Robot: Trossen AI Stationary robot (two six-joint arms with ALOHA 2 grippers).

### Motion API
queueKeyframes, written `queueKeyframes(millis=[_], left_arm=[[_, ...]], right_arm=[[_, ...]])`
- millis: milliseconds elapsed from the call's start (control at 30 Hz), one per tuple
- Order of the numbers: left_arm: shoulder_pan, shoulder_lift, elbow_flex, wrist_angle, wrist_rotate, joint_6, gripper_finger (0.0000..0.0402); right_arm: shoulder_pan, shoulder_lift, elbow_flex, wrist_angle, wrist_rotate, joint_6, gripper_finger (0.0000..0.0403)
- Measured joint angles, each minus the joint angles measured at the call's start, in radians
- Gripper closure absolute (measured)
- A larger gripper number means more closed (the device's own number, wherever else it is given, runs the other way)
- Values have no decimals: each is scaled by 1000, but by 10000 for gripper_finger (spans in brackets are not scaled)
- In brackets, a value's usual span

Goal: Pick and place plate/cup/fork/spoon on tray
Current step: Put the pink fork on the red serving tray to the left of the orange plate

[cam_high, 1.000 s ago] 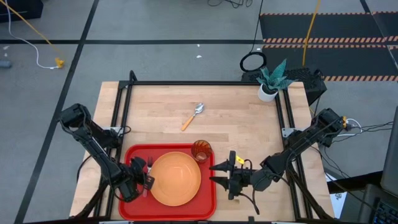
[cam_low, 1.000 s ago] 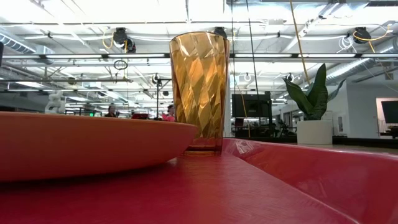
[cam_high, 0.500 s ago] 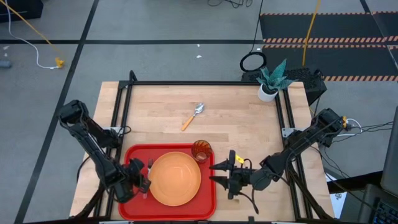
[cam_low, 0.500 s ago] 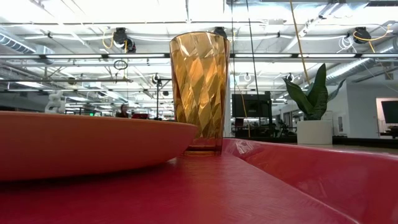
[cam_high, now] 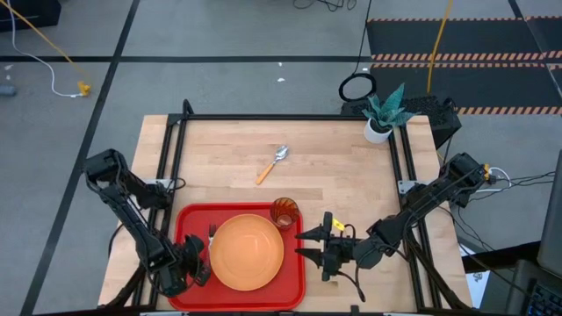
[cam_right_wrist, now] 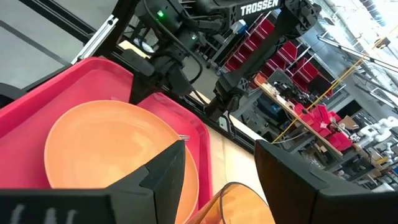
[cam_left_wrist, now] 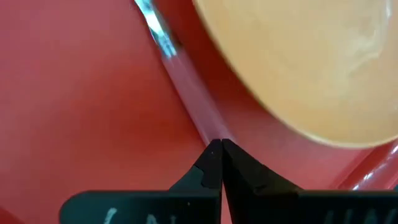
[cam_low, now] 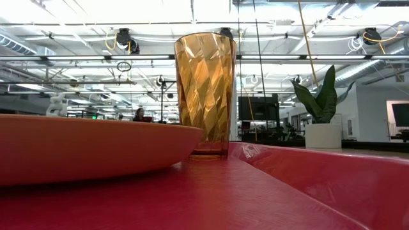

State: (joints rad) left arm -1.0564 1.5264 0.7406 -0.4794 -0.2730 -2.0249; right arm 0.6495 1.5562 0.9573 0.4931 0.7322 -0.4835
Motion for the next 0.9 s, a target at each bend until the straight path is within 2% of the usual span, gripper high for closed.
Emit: queueKeyframes(millis=[533, 700, 900], left_arm=[[0, 12, 0, 44, 1, 58, 394], [0, -47, 0, 32, -13, 103, 397], [0, -179, 0, -39, -16, 190, 393]], right_arm=[[-15, 0, 0, 3, -1, -2, 216], [-37, 0, 0, 3, -1, -2, 216], [-64, 0, 0, 2, 0, -40, 216]])
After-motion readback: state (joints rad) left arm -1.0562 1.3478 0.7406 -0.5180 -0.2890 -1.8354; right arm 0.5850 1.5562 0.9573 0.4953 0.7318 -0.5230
